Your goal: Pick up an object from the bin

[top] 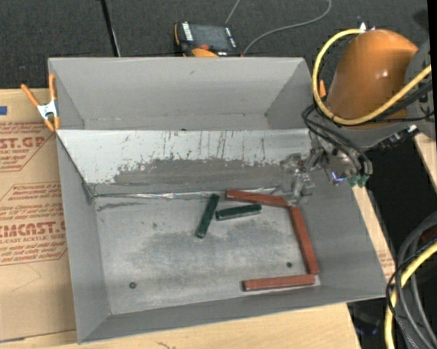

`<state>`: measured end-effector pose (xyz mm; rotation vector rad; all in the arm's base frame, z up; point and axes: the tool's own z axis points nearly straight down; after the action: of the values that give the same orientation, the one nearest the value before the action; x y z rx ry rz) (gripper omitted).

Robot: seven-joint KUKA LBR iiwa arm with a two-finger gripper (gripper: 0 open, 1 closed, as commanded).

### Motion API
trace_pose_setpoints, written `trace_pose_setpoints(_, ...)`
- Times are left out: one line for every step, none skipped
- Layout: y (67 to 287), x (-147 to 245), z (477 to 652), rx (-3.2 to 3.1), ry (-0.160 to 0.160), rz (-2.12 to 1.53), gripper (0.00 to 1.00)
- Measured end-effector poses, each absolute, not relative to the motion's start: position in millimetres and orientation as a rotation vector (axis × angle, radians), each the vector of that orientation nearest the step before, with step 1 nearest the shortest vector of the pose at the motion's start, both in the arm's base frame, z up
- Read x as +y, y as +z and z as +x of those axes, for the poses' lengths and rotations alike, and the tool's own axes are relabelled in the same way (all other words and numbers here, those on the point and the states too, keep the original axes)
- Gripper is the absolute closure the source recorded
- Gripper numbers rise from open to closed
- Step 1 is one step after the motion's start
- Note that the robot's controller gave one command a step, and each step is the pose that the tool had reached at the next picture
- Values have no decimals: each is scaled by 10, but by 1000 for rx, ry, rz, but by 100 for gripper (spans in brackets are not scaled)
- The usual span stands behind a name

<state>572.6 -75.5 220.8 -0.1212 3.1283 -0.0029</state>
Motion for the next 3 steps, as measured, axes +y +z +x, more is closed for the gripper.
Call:
trace_pose_setpoints(1721, -777, 4872, 3127, 3, -369, 100)
trace_pose_setpoints(1739, -776, 4902, 3119, 0, -368, 0)
trace_pose_setpoints(1351, -513, 5866, 3080, 1, -597, 0)
